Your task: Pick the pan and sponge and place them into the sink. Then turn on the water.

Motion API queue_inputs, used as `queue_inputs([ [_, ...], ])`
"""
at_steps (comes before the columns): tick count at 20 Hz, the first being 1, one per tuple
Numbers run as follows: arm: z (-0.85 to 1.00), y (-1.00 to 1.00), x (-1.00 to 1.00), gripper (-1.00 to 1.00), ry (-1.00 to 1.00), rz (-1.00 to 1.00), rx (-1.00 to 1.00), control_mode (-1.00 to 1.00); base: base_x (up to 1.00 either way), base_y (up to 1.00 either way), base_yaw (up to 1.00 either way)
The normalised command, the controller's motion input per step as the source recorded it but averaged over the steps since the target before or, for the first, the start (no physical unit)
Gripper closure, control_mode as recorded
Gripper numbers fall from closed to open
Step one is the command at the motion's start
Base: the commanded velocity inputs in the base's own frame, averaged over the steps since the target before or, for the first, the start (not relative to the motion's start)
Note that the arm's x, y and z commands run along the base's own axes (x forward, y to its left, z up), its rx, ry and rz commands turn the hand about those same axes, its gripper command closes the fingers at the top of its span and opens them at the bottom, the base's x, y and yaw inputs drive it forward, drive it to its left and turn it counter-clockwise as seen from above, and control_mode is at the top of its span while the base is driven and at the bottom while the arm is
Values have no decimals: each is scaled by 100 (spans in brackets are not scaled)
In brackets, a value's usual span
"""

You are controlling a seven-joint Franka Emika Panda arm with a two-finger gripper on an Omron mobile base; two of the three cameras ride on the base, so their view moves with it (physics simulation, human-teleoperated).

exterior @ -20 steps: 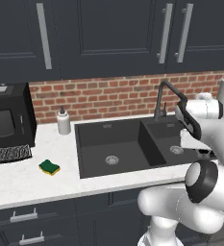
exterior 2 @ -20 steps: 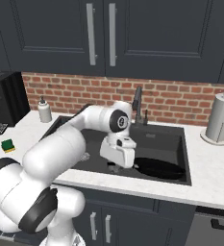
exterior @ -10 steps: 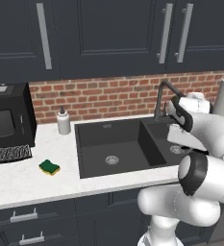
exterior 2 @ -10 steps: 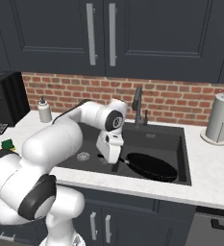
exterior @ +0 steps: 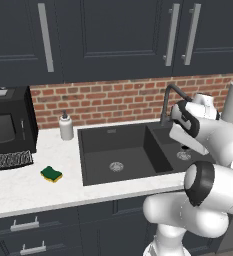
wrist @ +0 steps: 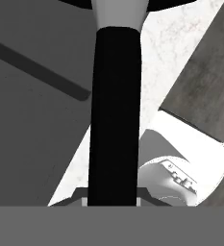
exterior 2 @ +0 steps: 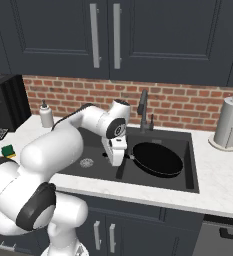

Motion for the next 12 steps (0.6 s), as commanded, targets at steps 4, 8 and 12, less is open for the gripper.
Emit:
queue_inputs([
  [4, -21, 0, 39, 100, -6, 4, 0, -100, 0, 0, 0],
  [8, -30, 0, 45, 100, 0, 17, 0, -100, 0, 0, 0],
  [12, -24, -14, 39, 100, 1, 21, 0, -100, 0, 0, 0],
])
